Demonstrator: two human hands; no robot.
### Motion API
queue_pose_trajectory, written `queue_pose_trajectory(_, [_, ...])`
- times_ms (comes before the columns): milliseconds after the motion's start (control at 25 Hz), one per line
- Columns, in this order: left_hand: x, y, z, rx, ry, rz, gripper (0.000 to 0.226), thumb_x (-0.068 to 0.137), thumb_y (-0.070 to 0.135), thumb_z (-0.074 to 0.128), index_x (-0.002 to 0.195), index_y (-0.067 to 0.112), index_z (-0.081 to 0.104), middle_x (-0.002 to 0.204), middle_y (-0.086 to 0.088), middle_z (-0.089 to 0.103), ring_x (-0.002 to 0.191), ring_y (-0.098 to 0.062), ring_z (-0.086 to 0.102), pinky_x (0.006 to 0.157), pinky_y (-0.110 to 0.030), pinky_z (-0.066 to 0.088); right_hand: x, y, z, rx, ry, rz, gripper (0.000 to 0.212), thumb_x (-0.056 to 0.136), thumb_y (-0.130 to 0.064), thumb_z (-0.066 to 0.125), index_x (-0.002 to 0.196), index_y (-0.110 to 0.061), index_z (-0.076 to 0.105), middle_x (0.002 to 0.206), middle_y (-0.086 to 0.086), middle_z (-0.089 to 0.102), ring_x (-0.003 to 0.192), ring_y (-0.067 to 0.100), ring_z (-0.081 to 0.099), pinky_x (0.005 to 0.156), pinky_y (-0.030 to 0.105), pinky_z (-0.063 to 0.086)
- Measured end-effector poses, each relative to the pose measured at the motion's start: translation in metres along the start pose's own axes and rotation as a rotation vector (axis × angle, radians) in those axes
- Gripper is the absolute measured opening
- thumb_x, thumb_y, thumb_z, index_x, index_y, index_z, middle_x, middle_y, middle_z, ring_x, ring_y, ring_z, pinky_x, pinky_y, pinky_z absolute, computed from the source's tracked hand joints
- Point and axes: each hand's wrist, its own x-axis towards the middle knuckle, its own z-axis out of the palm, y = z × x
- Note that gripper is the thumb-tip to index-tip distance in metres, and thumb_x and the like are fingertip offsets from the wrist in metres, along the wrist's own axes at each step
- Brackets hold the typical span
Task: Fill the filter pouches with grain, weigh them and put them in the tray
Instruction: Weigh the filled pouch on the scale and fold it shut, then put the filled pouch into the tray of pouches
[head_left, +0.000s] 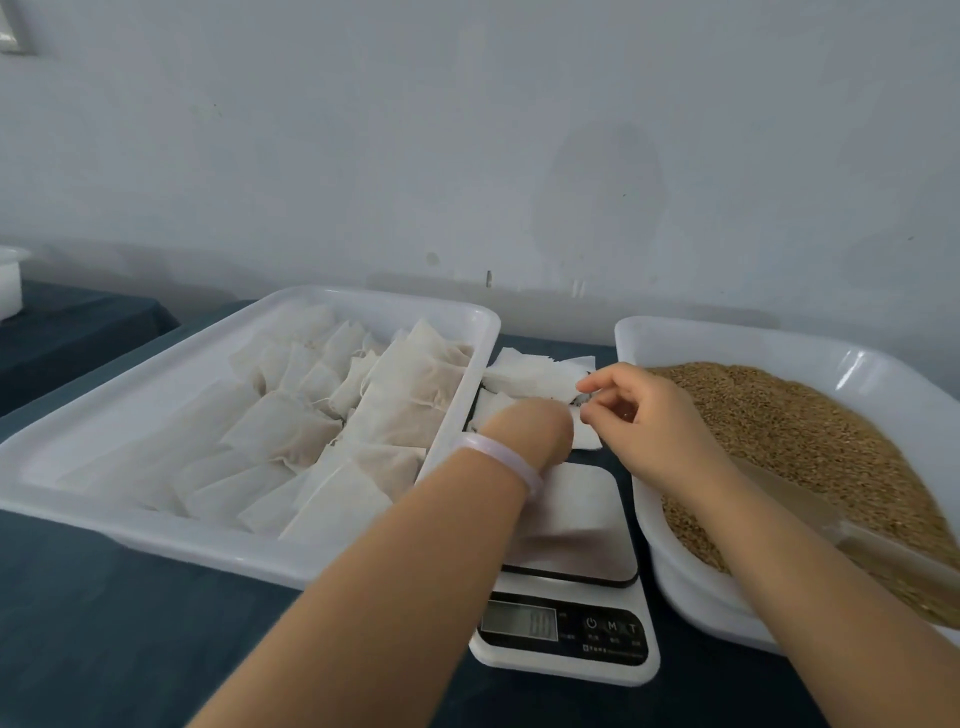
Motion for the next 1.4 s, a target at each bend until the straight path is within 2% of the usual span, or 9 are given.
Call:
queue_pose_trajectory(200, [0.020,-0.007,0.011,-0.048,-0.122,-0.097,0.034,0.099,0.015,0.038,0.128,0.003,0.049,0.131,-0.015,0.051,0.121,-0.034,0.047,0.106,-0.048,0.036,0.002,0.003,0.001,-0.011,-0.006,-0.010,0.016,0.085,-0.014,0.061,0.092,-0.028,0.062,0.075,-0.008,0.067,0.073,0.000,0.057,0.063,0.005,0.040])
queue_pose_trajectory(400, [0.008,-0.007,-0.007,-0.066,-0.004,-0.078,0.031,0.096,0.013,0.040,0.125,0.006,0.050,0.123,-0.010,0.053,0.116,-0.029,0.051,0.089,-0.035,0.044,0.005,0.004,0.003,0.002,0.026,-0.006,0.018,0.085,-0.010,0.060,0.093,-0.025,0.063,0.076,-0.008,0.066,0.072,-0.001,0.056,0.062,0.003,0.038])
queue_pose_trajectory(560, [-0.027,-0.020,-0.038,-0.466,0.375,0.082,0.027,0.082,0.001,0.053,0.103,0.015,0.062,0.091,-0.001,0.054,0.084,-0.022,0.053,0.068,-0.022,0.041,0.009,0.007,-0.001,-0.004,0.085,0.042,0.039,0.082,-0.002,0.054,0.113,-0.026,0.057,0.104,-0.008,0.060,0.094,0.004,0.055,0.070,0.010,0.039])
queue_pose_trajectory(720, [-0.064,-0.042,-0.041,-0.800,0.199,0.263,0.033,0.077,0.008,0.073,0.109,0.009,0.065,0.086,0.005,0.060,0.079,-0.013,0.057,0.067,-0.016,0.043,0.006,0.003,-0.003,0.039,-0.045,0.026,0.069,0.077,-0.004,0.060,0.137,-0.030,0.039,0.124,-0.017,0.046,0.111,0.003,0.045,0.082,0.019,0.037])
queue_pose_trajectory(840, [-0.072,-0.051,-0.035,-1.036,0.183,0.363,0.020,0.084,-0.005,0.060,0.103,-0.002,0.064,0.072,-0.001,0.058,0.060,-0.008,0.055,0.054,-0.012,0.042,0.003,-0.002,-0.001,0.047,-0.116,-0.021,0.059,0.076,-0.013,0.071,0.127,-0.034,0.049,0.107,-0.021,0.058,0.102,-0.002,0.054,0.074,0.013,0.039])
queue_pose_trajectory(1120, [-0.071,-0.054,-0.021,-1.230,0.008,0.358,0.040,0.081,-0.013,0.059,0.107,0.017,0.054,0.079,-0.002,0.066,0.065,-0.016,0.065,0.054,-0.023,0.051,0.001,-0.005,-0.004,0.104,0.043,0.016,0.007,0.082,-0.016,0.067,0.082,-0.022,0.069,0.076,-0.005,0.069,0.069,0.006,0.062,0.060,0.017,0.045])
queue_pose_trajectory(1240, [-0.068,-0.052,-0.024,-1.544,0.220,0.241,0.037,0.082,-0.009,0.061,0.111,0.013,0.054,0.096,-0.011,0.061,0.075,-0.022,0.066,0.061,-0.028,0.057,0.004,-0.005,-0.009,0.284,0.221,0.170,0.013,0.080,-0.011,0.066,0.073,-0.022,0.065,0.068,-0.009,0.066,0.068,0.011,0.062,0.060,0.016,0.048])
queue_pose_trajectory(1320, [-0.066,-0.051,-0.024,-1.788,0.169,0.309,0.037,0.078,-0.007,0.065,0.112,0.006,0.057,0.099,-0.012,0.064,0.080,-0.022,0.069,0.064,-0.029,0.057,0.008,-0.004,-0.012,0.487,0.262,0.299,0.013,0.079,-0.009,0.067,0.073,-0.019,0.062,0.077,0.001,0.065,0.082,0.023,0.065,0.076,0.030,0.056])
queue_pose_trajectory(1400, [-0.068,-0.046,-0.020,-1.805,-0.017,0.365,0.039,0.077,0.006,0.071,0.114,0.003,0.059,0.099,-0.009,0.070,0.087,-0.022,0.070,0.068,-0.028,0.057,0.009,-0.005,-0.013,0.651,0.260,0.393,0.015,0.080,-0.005,0.067,0.072,-0.015,0.058,0.088,0.014,0.061,0.096,0.037,0.063,0.086,0.050,0.053])
